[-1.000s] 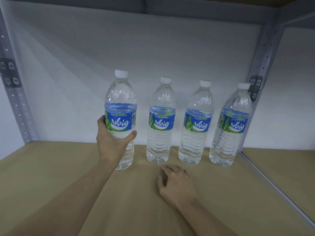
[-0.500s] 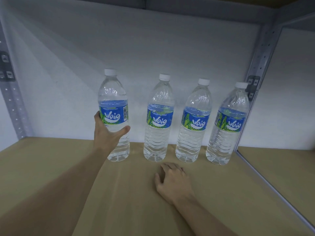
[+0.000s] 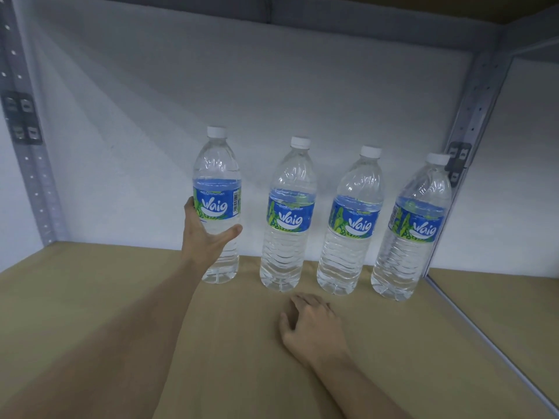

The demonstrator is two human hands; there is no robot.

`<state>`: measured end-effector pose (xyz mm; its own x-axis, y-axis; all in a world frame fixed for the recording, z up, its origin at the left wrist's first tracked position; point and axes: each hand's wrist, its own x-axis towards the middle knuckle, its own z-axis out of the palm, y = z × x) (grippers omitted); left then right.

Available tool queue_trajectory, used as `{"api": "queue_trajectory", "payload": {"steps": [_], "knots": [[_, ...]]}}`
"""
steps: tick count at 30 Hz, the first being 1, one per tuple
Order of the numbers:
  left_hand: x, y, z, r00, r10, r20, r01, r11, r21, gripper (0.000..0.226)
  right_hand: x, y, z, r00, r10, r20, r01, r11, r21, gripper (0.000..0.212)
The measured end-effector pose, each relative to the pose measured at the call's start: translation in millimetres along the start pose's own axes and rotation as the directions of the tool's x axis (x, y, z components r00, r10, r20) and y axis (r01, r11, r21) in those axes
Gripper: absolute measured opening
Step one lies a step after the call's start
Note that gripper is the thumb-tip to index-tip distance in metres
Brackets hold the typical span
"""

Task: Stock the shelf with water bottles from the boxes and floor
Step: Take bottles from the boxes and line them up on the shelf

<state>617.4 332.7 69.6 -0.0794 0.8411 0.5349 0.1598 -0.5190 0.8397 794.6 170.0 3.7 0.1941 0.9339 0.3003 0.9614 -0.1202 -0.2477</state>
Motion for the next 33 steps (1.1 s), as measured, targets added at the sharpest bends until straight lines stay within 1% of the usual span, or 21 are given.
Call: {"api": "queue_trajectory", "payload": {"steps": [5, 13, 18, 24, 29, 33], "knots": [[-2.9, 1.3, -3.3, 1.0, -0.001, 0.016, 0.002, 1.0, -0.007, 0.095, -0.7, -0.7, -1.6, 1.0, 0.0, -0.004, 0.0, 1.0, 0.011, 0.049], [0.2, 2.0, -7.1, 0.996, -0.06, 0.071, 0.059, 0.998, 0.025, 0.093, -1.0, 0.0, -2.0, 1.0, -0.008, -0.016, 0.009, 1.0, 0.016, 0.048], [-1.1, 5.6, -6.9, 0.995, -0.089, 0.052, 0.086, 0.995, 0.057, 0.093, -0.2, 0.6, -0.5, 1.0, 0.002, 0.001, -0.002, 1.0, 0.011, 0.048], [-11.4, 6.6, -3.0, 0.98, -0.198, 0.019, 0.196, 0.978, 0.077, 0.089, -0.3, 0.2, -0.6, 1.0, 0.006, -0.001, -0.006, 1.0, 0.003, 0.048], [-15.8, 7.9, -7.2, 0.968, -0.243, 0.062, 0.233, 0.963, 0.132, 0.098, 0.0, 0.9, 0.4, 1.0, 0.002, -0.014, -0.002, 1.0, 0.004, 0.047], [-26.4, 2.6, -11.8, 0.923, -0.375, 0.089, 0.349, 0.91, 0.224, 0.111, -0.9, -0.1, -0.2, 1.0, 0.01, -0.015, -0.009, 1.0, 0.022, 0.047]]}}
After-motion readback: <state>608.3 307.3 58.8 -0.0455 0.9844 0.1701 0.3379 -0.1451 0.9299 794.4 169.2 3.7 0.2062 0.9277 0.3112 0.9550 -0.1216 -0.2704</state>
